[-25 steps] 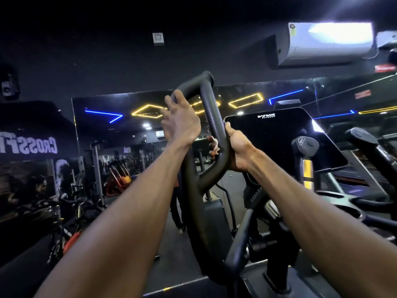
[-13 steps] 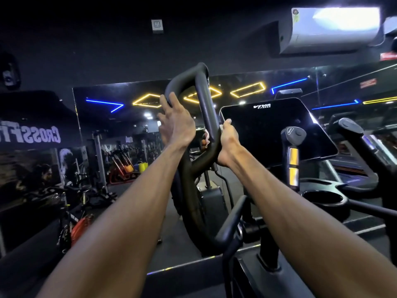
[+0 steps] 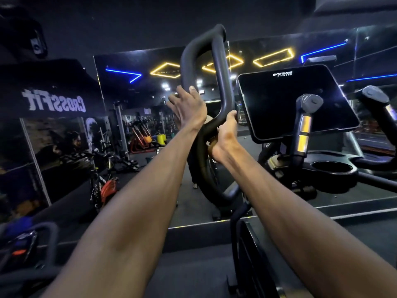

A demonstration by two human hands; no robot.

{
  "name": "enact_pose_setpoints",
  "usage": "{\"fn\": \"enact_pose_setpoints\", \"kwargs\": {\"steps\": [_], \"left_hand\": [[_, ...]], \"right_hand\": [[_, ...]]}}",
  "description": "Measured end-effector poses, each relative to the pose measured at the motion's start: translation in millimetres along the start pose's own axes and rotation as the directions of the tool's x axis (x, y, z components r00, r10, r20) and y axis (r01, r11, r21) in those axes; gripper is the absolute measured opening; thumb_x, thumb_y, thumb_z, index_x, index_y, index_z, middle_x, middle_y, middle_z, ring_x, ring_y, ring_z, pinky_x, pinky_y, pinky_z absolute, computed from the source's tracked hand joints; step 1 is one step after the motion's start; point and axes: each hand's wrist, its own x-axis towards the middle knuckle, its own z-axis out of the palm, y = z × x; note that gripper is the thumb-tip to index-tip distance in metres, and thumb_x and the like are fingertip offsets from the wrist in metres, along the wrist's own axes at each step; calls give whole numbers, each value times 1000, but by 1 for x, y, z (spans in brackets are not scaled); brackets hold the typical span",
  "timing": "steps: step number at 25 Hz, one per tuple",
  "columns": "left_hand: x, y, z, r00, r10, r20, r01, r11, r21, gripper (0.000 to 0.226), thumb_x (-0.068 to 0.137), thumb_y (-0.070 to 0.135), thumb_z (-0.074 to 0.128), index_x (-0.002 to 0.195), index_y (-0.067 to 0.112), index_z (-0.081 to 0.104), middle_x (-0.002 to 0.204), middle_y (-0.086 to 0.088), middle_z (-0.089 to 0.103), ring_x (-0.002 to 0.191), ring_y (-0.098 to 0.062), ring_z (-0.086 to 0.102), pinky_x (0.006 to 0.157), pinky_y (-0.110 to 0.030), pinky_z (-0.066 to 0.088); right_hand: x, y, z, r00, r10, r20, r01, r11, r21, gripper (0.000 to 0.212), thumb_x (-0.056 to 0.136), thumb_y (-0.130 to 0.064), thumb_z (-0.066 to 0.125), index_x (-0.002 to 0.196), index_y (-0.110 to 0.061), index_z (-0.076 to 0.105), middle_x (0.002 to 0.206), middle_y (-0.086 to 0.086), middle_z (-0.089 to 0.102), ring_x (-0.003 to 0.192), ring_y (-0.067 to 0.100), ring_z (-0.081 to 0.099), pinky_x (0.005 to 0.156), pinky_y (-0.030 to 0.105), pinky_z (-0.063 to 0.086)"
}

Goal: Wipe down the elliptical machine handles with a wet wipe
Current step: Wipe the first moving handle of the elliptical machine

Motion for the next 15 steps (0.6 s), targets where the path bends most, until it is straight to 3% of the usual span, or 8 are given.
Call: {"fn": "enact_pose_setpoints", "kwargs": {"steps": [3, 4, 7, 10, 11, 13, 15], "left_hand": [[-9, -4, -1, 997, -51, 61, 52, 999, -10, 51, 104, 41, 24, 143, 10, 34, 139, -23, 37, 127, -35, 34, 103, -43, 29], [-10, -5, -2, 995, -59, 78, 61, 998, -17, 50, 104, 42, 22, 142, 11, 33, 139, -23, 37, 126, -34, 35, 102, -44, 31], [-10, -4, -8, 989, -74, 131, 80, 996, -39, 49, 103, 46, 20, 139, 16, 31, 136, -20, 37, 124, -34, 37, 102, -49, 36], [-13, -1, -16, 969, -88, 231, 102, 993, -51, 49, 104, 44, 19, 142, 15, 25, 141, -22, 31, 130, -37, 32, 105, -51, 32], [-14, 0, -20, 960, -86, 268, 103, 993, -51, 49, 104, 43, 19, 143, 14, 22, 144, -23, 28, 133, -39, 29, 107, -51, 30], [-15, 0, -28, 938, -79, 337, 95, 995, -31, 50, 105, 42, 21, 146, 13, 18, 148, -24, 24, 137, -40, 26, 110, -51, 26], [-8, -3, -36, 926, -91, 365, 105, 994, -16, 51, 104, 42, 28, 145, 11, 24, 151, -23, 25, 137, -39, 29, 112, -51, 26]], "right_hand": [[-15, 12, -5, 997, -25, 72, 36, 987, -155, 71, 101, -61, 14, 89, -8, 59, 62, 2, 71, 65, 15, 67, 67, 25, 57], [-27, 19, -5, 994, -31, 103, 53, 974, -219, 68, 103, -56, 14, 90, -7, 59, 62, 5, 70, 60, 17, 68, 60, 26, 58], [-37, 32, 0, 976, -65, 210, 153, 887, -435, 72, 100, -60, 19, 132, -3, 51, 114, 25, 67, 80, 35, 73, 70, 45, 62], [-35, 21, -7, 972, -40, 231, 193, 697, -690, 66, 103, -55, 25, 134, -3, 50, 125, 24, 63, 102, 36, 67, 88, 50, 56], [-37, 16, -15, 973, 11, 230, 173, 627, -760, 65, 103, -55, 25, 130, -4, 55, 120, 19, 67, 101, 33, 67, 87, 47, 56], [-47, -1, -30, 947, 210, 243, 100, 528, -843, 65, 102, -56, 26, 105, -6, 67, 91, 7, 73, 76, 25, 68, 65, 36, 56], [-54, -22, -38, 924, 310, 224, 96, 381, -919, 51, 104, -46, 32, 85, -9, 61, 70, 3, 70, 67, 26, 69, 55, 27, 49]]}}
